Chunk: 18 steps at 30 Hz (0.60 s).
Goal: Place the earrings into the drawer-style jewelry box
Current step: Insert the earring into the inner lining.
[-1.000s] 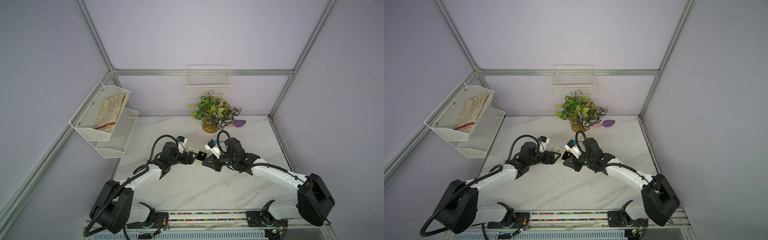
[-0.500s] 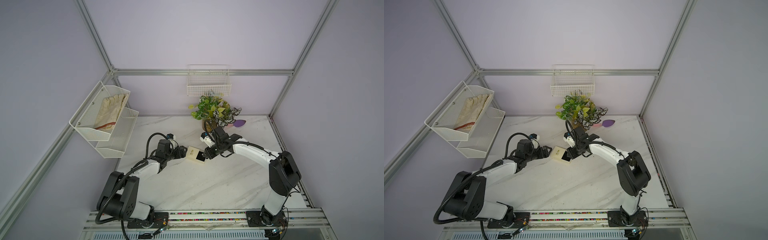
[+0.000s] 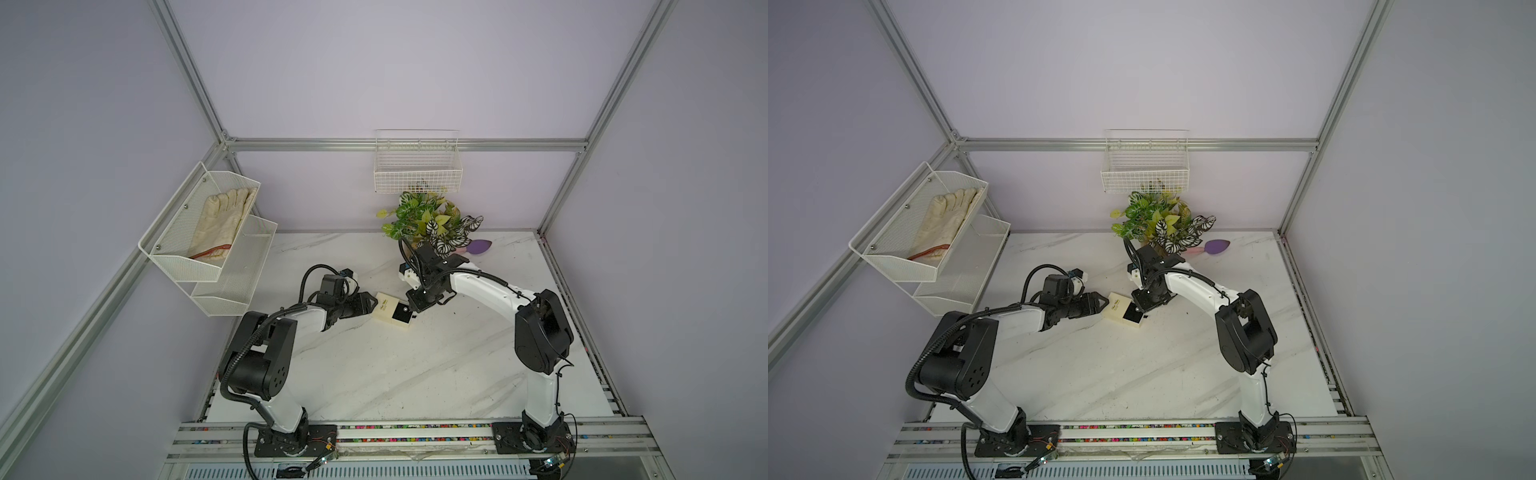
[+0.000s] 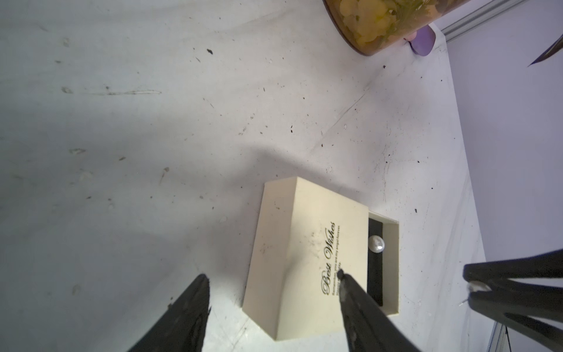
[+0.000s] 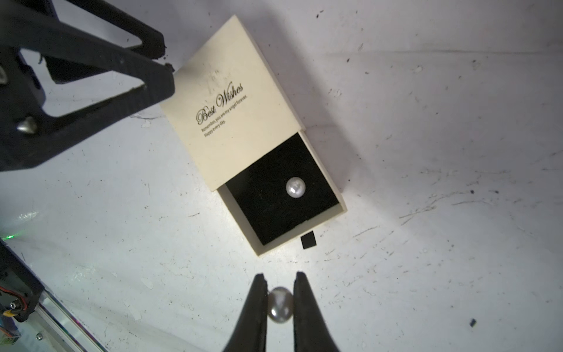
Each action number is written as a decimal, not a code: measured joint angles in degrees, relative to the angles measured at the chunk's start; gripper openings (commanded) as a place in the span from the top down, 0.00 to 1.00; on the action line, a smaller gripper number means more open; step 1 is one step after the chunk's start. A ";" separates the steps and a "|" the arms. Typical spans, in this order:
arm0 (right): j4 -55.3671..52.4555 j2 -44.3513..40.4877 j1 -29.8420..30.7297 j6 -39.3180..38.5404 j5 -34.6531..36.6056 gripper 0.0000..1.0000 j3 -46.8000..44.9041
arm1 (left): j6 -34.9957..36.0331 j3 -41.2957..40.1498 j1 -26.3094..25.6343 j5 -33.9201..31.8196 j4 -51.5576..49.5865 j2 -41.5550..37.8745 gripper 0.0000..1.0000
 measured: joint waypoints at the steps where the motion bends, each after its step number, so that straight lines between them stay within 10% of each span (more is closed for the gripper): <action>1: -0.26 0.04 0.04 0.00 0.15 1.00 0.33 | 0.00 0.17 0.02 0.35 0.02 0.31 0.38; 18: -3.48 6.49 3.06 -0.02 2.86 1.00 6.51 | 0.11 2.45 0.02 1.84 0.15 4.50 0.57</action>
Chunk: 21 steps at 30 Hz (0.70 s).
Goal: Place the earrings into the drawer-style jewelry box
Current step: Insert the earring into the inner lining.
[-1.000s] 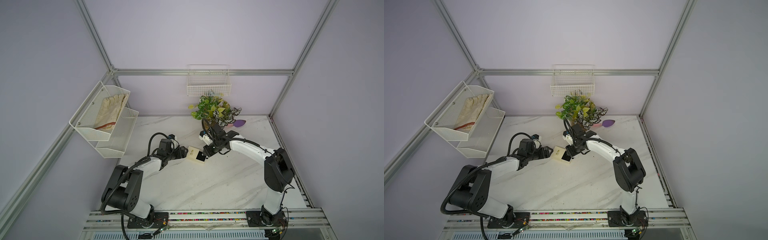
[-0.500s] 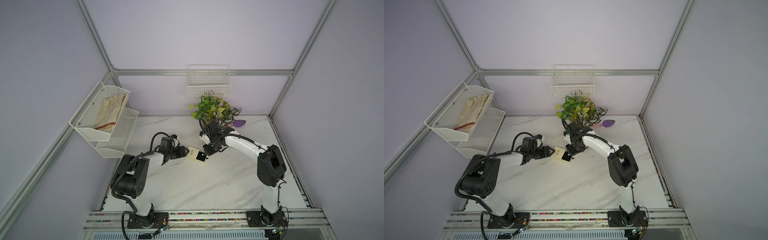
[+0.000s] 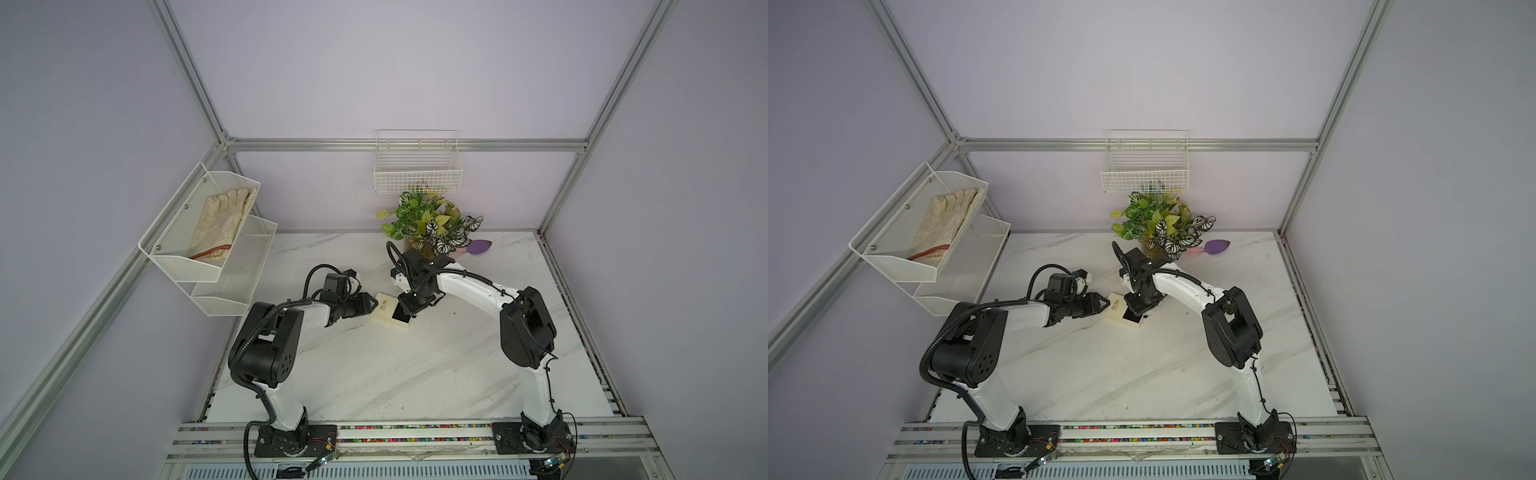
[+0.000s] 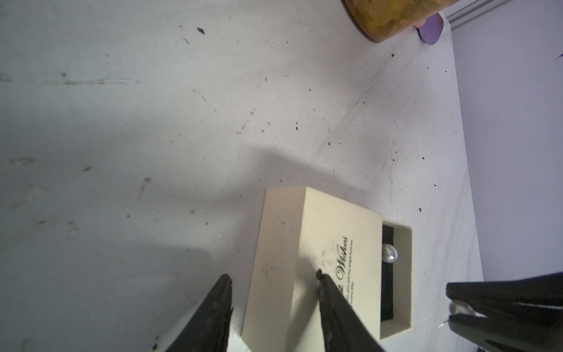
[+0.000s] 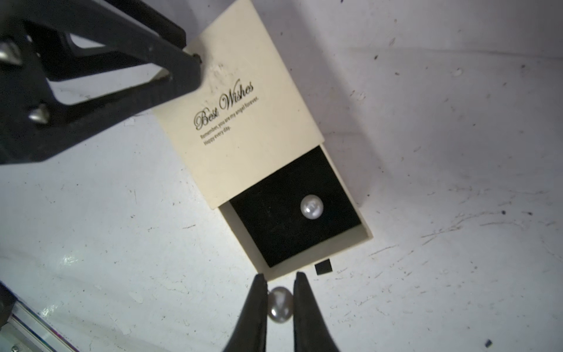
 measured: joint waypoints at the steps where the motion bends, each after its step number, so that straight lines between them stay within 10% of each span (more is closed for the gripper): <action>1: -0.11 0.39 0.17 0.00 0.20 1.00 0.50 | 0.00 0.00 0.00 0.07 0.11 0.00 0.57; 21: -1.79 4.70 1.38 0.00 3.32 1.00 3.48 | 0.00 0.00 0.02 0.50 0.26 0.11 0.58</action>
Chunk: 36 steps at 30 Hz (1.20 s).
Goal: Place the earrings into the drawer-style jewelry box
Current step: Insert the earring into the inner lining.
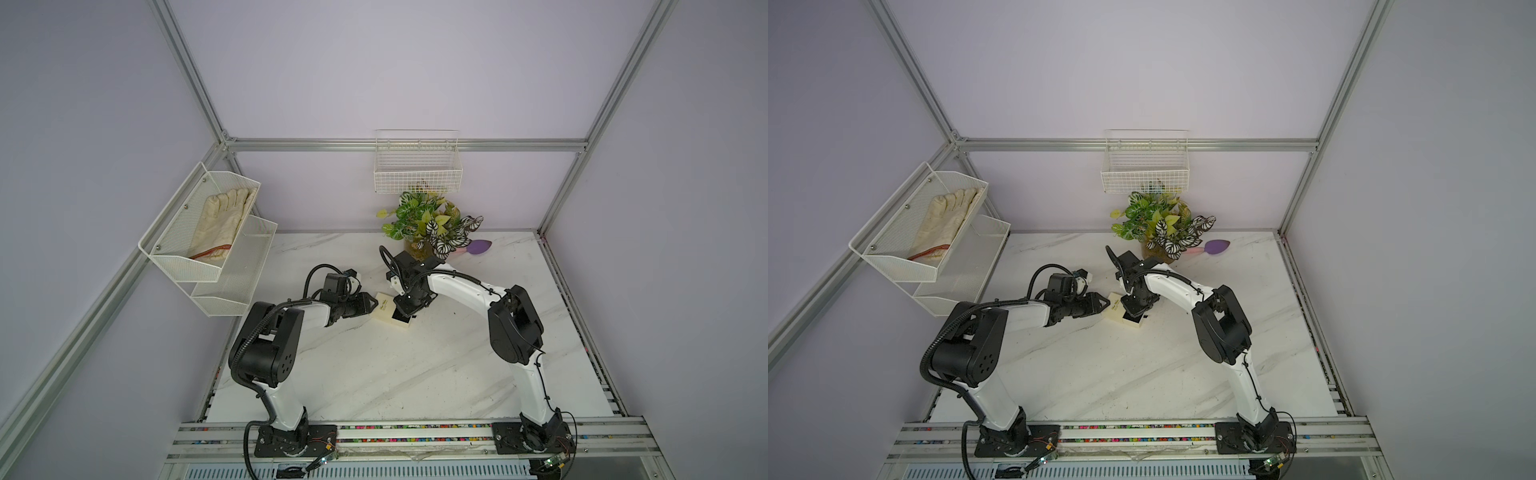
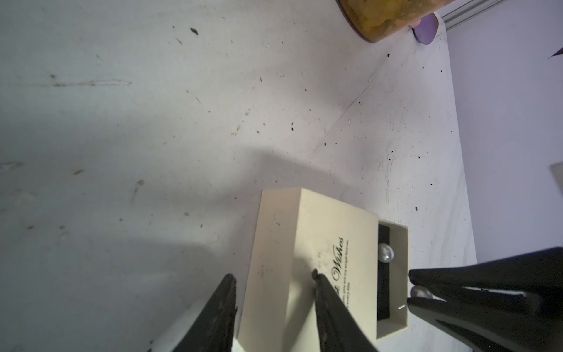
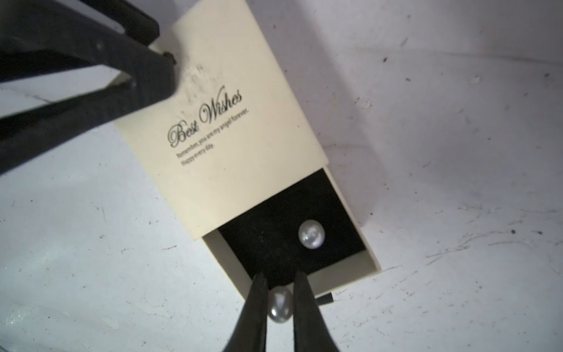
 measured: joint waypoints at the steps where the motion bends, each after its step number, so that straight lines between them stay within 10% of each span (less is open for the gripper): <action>1: 0.02 0.22 0.11 0.00 0.26 1.00 0.00 | 0.00 0.00 -0.02 0.00 0.00 0.00 0.58; 36: -0.26 2.49 2.23 1.14 7.34 1.00 0.94 | 0.00 0.00 0.00 0.50 0.28 0.22 0.58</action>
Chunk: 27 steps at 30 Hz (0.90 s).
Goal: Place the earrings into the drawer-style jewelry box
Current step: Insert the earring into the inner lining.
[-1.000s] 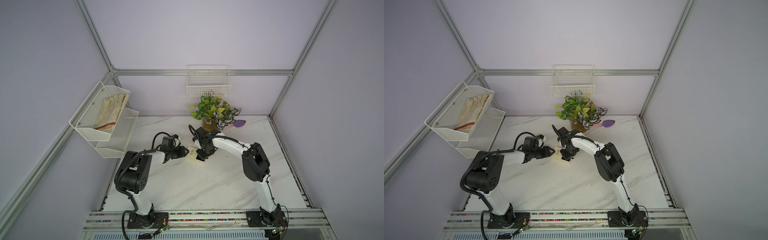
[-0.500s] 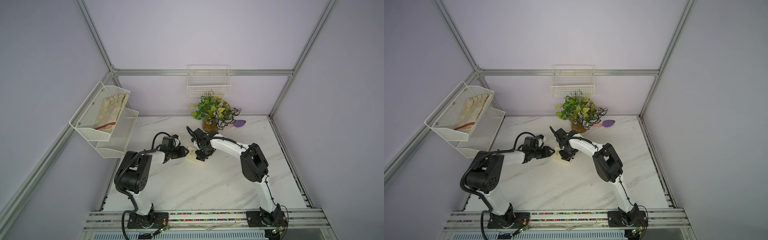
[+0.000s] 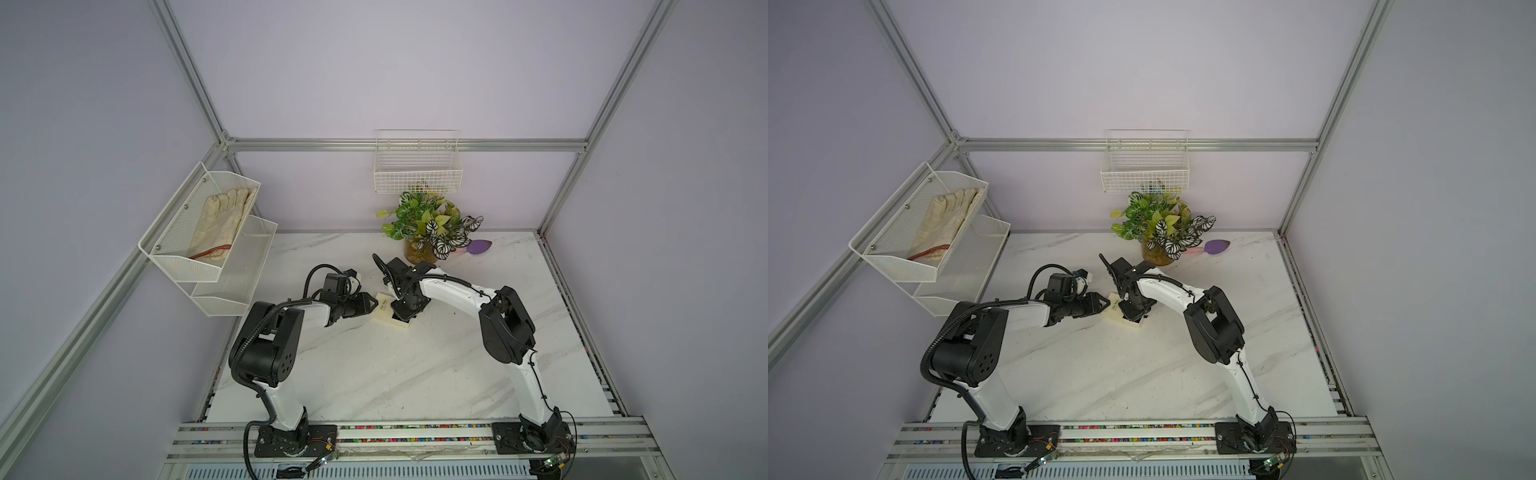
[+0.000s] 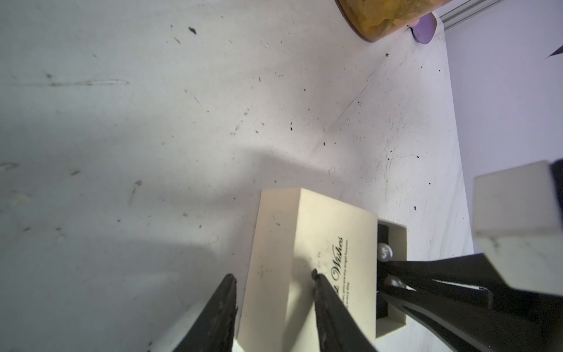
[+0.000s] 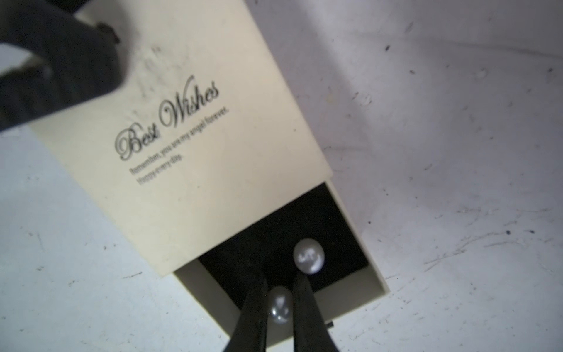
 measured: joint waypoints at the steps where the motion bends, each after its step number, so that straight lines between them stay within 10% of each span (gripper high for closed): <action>1: 0.02 0.20 0.04 0.00 0.00 1.00 0.02 | 0.00 0.00 0.00 0.04 0.07 0.04 0.58; 18: -0.46 1.81 0.59 0.17 -0.07 1.00 1.42 | 0.00 0.02 0.04 0.35 0.46 0.24 0.59; 27: -0.48 1.81 0.59 0.46 -0.24 0.81 1.42 | 0.00 0.13 0.04 0.48 0.50 0.33 0.59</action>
